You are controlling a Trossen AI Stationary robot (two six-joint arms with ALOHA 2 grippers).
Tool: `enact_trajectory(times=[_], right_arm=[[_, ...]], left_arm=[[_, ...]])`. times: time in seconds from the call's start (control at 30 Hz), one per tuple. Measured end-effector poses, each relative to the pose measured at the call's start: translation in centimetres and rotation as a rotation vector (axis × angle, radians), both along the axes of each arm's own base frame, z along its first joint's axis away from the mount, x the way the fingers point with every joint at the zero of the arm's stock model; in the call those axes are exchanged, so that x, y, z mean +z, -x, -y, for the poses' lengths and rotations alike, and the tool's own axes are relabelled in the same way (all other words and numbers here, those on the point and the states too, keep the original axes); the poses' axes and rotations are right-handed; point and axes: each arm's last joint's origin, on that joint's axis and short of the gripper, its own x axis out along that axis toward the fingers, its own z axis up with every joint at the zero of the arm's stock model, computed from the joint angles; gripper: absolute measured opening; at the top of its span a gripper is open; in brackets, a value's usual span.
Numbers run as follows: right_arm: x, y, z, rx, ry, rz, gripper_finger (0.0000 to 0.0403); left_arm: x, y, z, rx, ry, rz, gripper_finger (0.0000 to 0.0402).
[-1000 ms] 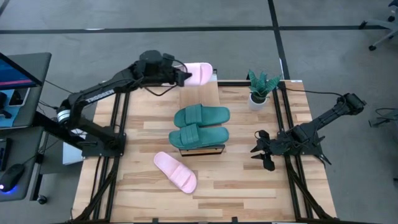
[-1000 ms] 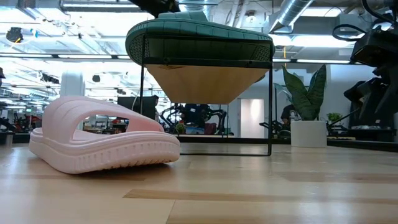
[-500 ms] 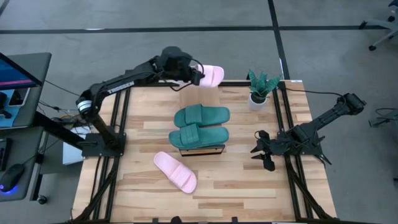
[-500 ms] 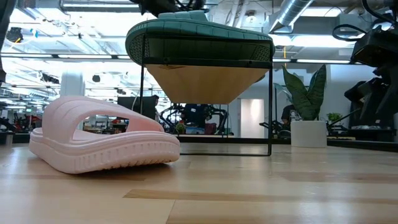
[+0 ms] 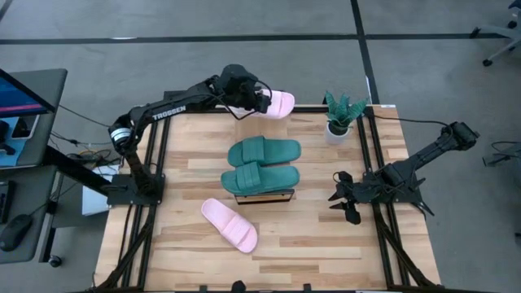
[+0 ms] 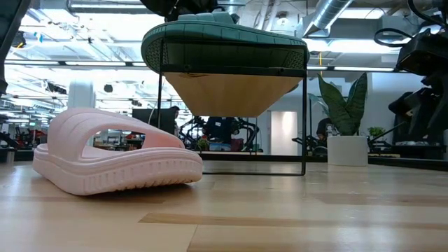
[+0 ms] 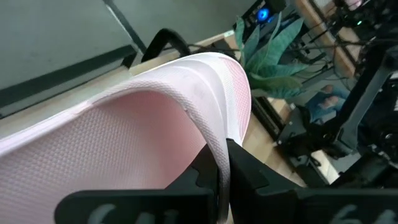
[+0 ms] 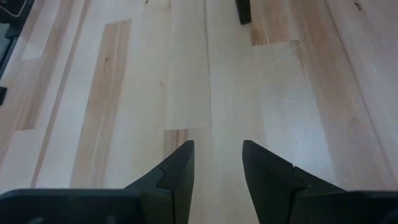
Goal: Pick and place slides into the shelf
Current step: Put the top pink slide on the shelf
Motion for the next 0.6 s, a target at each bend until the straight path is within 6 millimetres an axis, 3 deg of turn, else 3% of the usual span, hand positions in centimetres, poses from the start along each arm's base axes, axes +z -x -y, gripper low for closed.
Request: enact_trajectory(times=[0.23,0.6], right_arm=[[0.0,0.0,0.0,0.011,0.013,-0.003,0.0129],[0.0,0.0,0.0,0.021,0.004,-0.007,0.0129]], left_arm=[[0.2,-0.6,0.8,-0.005,0.014,0.024,0.0000],[-2.1,-2.3,1.2,0.018,0.054,-0.020,0.0000]])
